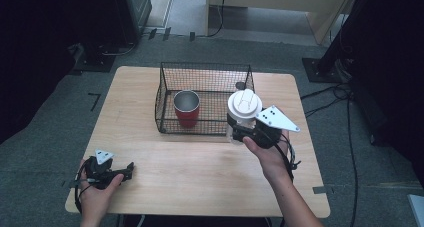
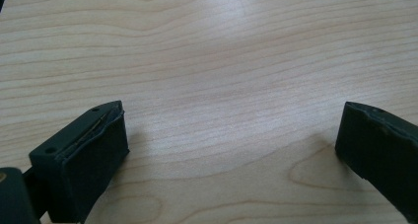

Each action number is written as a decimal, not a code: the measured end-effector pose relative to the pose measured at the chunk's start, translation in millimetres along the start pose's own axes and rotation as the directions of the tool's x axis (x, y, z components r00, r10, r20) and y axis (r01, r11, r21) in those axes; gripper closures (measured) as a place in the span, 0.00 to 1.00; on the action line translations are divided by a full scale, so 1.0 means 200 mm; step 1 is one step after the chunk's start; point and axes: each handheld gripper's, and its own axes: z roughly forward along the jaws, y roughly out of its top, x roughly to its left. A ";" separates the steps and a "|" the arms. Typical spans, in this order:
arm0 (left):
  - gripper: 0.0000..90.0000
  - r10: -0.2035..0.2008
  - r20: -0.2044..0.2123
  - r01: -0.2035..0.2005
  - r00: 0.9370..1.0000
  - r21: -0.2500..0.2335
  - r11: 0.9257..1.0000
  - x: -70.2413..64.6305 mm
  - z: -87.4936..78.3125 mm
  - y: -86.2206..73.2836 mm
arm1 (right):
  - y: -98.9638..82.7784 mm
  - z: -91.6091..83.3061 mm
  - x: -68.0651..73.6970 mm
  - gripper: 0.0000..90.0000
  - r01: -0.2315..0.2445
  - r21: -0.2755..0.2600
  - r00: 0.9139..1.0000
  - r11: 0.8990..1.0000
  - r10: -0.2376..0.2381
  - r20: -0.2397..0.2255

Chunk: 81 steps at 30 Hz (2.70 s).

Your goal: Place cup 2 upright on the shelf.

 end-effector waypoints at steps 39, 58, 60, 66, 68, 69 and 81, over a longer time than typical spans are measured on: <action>0.00 0.006 0.004 -0.006 1.000 0.001 1.000 0.00 0.00 0.00 | 0.07 0.52 -0.12 0.18 -0.030 0.021 0.991 0.999 0.027 0.128; 0.00 0.012 0.008 -0.012 1.000 0.000 1.000 0.00 0.00 0.00 | -0.07 0.73 -0.10 0.18 -0.052 0.113 0.991 0.992 0.037 0.132; 0.00 0.012 0.008 -0.012 1.000 0.000 1.000 0.00 0.00 0.00 | -0.08 0.74 -0.10 0.18 -0.067 0.128 0.990 0.989 0.050 0.132; 0.00 0.012 0.008 -0.012 1.000 0.000 1.000 0.00 0.00 0.00 | -0.11 0.77 -0.11 0.18 -0.084 0.161 0.990 0.983 0.064 0.126; 0.00 0.012 0.008 -0.012 1.000 0.000 1.000 0.00 0.00 0.00 | -0.12 0.77 -0.11 0.18 -0.084 0.174 0.990 0.981 0.062 0.125; 0.00 0.012 0.008 -0.012 1.000 0.000 1.000 0.00 0.00 0.00 | -0.12 0.78 -0.11 0.18 -0.080 0.178 0.991 0.981 0.058 0.124; 0.00 0.012 0.008 -0.012 1.000 0.000 1.000 0.00 0.00 0.00 | -0.17 0.80 -0.10 0.18 -0.058 0.239 0.992 0.969 0.030 0.119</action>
